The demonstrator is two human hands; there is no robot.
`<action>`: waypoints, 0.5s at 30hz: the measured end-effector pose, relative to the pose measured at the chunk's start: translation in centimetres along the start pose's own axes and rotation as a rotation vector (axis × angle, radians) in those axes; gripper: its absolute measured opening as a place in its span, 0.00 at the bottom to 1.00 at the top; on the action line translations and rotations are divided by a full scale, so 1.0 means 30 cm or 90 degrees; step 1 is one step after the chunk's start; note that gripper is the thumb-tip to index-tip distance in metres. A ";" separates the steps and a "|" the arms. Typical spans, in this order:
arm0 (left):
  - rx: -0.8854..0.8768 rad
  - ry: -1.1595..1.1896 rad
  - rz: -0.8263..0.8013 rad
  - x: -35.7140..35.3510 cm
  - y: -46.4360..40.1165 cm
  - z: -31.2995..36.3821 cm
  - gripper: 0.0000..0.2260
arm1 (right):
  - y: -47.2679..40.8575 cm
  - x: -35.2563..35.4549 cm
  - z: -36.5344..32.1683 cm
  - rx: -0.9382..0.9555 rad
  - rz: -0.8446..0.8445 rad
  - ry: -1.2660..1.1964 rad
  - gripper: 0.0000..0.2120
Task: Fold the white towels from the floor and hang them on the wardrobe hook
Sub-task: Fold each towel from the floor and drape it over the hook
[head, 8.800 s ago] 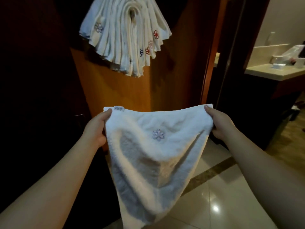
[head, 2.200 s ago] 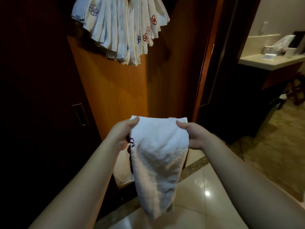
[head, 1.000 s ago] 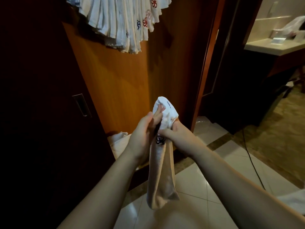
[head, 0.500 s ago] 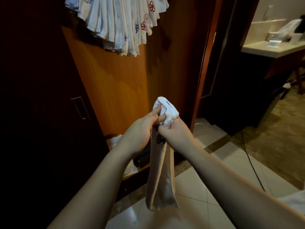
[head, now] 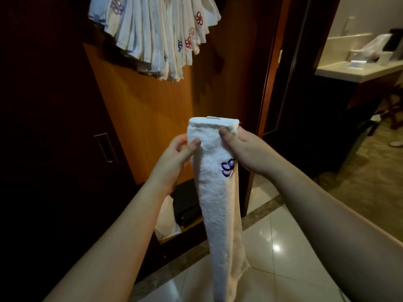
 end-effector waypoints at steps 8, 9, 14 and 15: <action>0.016 0.157 -0.104 -0.124 0.020 -0.038 0.16 | -0.007 0.109 -0.082 0.109 0.183 0.065 0.17; 0.015 0.164 -0.097 -0.135 0.026 -0.029 0.15 | -0.005 0.124 -0.075 0.116 0.212 0.049 0.18; 0.010 0.191 -0.109 -0.165 0.015 0.074 0.14 | -0.040 0.130 0.054 0.071 0.109 -0.336 0.39; 0.016 0.201 -0.105 -0.163 0.006 0.092 0.13 | -0.042 0.095 0.103 0.041 0.027 -0.446 0.44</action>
Point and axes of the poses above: each hand's wrist, its own y-axis away from the middle knuckle, its own x-axis out of the back of the hand, z = x × y, the point moved 7 cm from there along -y, towards the middle knuckle, and after that the axes turned 8 degrees about -z, right-handed, at the moved point
